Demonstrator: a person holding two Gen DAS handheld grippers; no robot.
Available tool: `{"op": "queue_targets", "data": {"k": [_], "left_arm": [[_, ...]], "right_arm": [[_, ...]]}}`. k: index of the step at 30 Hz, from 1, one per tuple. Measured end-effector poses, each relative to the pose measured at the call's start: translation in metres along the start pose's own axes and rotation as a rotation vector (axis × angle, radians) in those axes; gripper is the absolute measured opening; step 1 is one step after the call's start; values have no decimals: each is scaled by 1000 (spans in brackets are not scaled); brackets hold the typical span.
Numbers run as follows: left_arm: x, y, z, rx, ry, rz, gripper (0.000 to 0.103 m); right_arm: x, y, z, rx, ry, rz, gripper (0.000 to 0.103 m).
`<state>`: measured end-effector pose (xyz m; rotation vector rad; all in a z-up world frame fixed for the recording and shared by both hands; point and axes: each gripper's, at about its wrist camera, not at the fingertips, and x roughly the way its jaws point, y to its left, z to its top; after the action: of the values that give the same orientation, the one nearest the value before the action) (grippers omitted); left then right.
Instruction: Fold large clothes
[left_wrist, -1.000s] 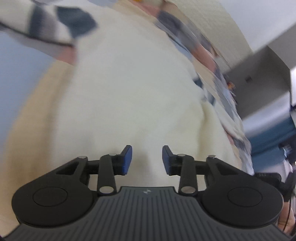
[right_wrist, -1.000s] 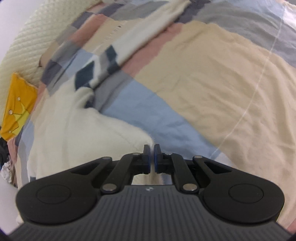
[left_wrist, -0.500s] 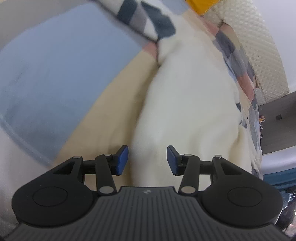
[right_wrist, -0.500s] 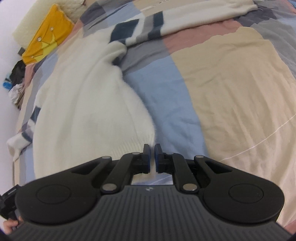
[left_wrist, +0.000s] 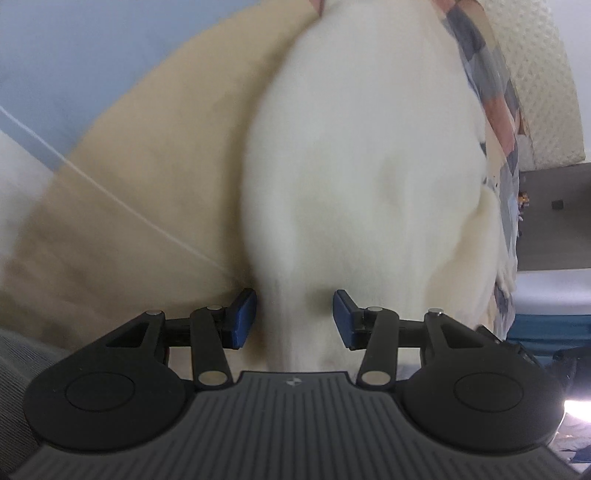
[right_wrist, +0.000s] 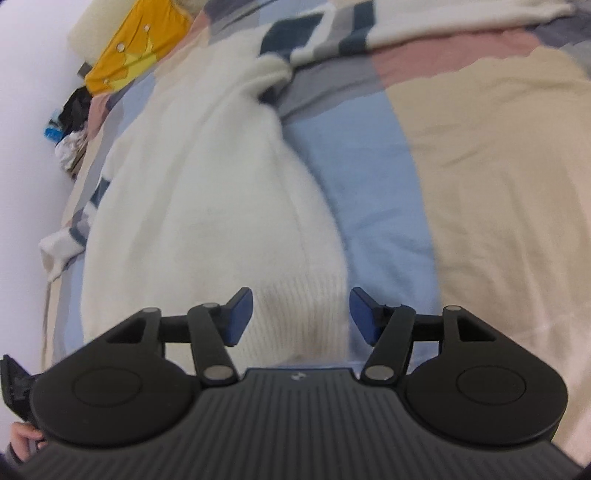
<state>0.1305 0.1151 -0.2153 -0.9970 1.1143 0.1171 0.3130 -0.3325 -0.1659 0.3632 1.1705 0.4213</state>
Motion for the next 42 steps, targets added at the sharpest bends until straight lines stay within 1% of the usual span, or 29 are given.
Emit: {"op": "queue_targets", "data": {"k": [2, 4, 5, 6, 7, 8, 9, 11, 12, 13, 14, 15, 16, 17, 18, 20, 23, 25, 27, 30, 32, 34, 36, 38, 42], "left_arm": [[6, -1, -5, -1, 8, 3, 51], [8, -3, -7, -2, 12, 8, 47], [8, -3, -6, -3, 15, 8, 35], [9, -4, -2, -9, 18, 12, 26], [10, -2, 0, -15, 22, 7, 22], [9, 0, 1, -27, 25, -7, 15], [6, 0, 1, -36, 26, -19, 12], [1, 0, 2, -31, 16, -37, 11], [-3, 0, 3, -35, 9, -47, 10], [-8, -1, 5, -35, 3, -64, 10], [-14, -1, 7, -37, -6, -74, 10], [-19, -2, 9, -40, -13, -85, 9], [-27, -3, 12, -32, -21, -102, 9], [-35, -5, 14, -24, -35, -110, 9], [-42, -8, 17, -10, -46, -116, 9], [-58, -11, 22, 9, -62, -130, 9], [-85, -14, 31, 37, -84, -138, 8], [-105, -17, 38, 77, -98, -137, 8], [-128, -11, 42, 103, -104, -136, 8], [-150, 6, 44, 90, -89, -109, 8], [-152, 14, 44, 86, -79, -59, 8], [-150, 27, 43, 73, -48, 0, 8], [-141, 30, 40, 75, -26, 50, 9], [-135, 33, 38, 72, -16, 83, 9], [-131, 34, 35, 93, -19, 104, 9]], "right_arm": [[13, 1, 0, -45, 43, 2, 61], [22, -3, 0, -50, 58, -13, 60], [25, -6, 0, -40, 62, -11, 60], [27, -9, 1, -33, 59, -8, 59], [26, -11, 2, -26, 47, -10, 59], [25, -14, 3, -18, 37, -5, 59], [24, -16, 2, -4, 31, 5, 60], [24, -18, 0, -2, 29, 32, 61], [26, -17, -1, -14, 39, 45, 58], [26, -14, -3, -29, 47, 50, 51], [25, -10, -4, -44, 45, 28, 46], [22, -4, -4, -57, 40, 7, 31], [18, 3, -4, -74, 45, 14, 17], [14, 11, -5, -102, 53, 17, 16], [6, 23, -6, -147, 48, -2, 13], [-11, 48, -9, -250, 32, -22, 12], [-42, 84, -14, -351, -3, -15, 11], [-60, 107, -19, -397, -19, -32, 10], [-73, 125, -25, -442, -18, -50, 10], [-86, 139, -37, -476, 17, -65, 10], [-83, 145, -45, -497, 70, -80, 10], [-75, 146, -56, -515, 120, -99, 10], [-67, 148, -62, -515, 148, -125, 10], [-59, 146, -63, -493, 166, -142, 11], [-55, 142, -66, -442, 174, -138, 12]]}}
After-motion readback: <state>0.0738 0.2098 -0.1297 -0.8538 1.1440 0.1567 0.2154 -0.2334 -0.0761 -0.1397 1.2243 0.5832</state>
